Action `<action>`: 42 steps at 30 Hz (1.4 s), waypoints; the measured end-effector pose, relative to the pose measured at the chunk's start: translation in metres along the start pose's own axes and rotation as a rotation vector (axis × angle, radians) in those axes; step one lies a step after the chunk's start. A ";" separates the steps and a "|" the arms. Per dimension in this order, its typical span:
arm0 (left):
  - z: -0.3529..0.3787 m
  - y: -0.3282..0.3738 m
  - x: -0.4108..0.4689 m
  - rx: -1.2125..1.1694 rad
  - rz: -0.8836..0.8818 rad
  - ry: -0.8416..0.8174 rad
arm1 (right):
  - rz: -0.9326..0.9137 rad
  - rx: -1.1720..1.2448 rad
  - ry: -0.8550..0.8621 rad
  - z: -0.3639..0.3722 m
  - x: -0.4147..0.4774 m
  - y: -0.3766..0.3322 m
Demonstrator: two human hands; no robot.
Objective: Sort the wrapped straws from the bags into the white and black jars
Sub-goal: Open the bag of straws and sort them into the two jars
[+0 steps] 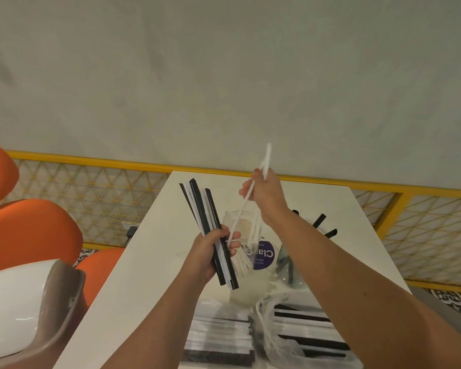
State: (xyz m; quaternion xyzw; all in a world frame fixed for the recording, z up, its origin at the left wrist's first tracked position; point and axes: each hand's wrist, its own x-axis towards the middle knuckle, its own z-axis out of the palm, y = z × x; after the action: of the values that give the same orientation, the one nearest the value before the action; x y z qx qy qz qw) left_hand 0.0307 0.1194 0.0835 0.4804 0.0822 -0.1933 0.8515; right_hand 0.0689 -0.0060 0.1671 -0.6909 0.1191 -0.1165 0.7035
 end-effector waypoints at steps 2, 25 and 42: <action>-0.004 0.001 0.001 -0.016 0.006 0.004 | -0.101 0.105 0.086 -0.002 0.005 -0.007; 0.008 -0.001 -0.002 0.111 -0.038 -0.224 | -0.314 -0.441 0.044 -0.014 0.014 0.070; 0.040 -0.010 -0.009 0.143 -0.031 -0.166 | 0.069 -0.441 -0.224 -0.024 -0.013 0.021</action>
State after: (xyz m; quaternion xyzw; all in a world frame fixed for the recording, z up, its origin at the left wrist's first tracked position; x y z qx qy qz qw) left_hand 0.0168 0.0834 0.0997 0.5210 0.0047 -0.2511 0.8158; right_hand 0.0487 -0.0244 0.1457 -0.8319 0.0867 0.0137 0.5480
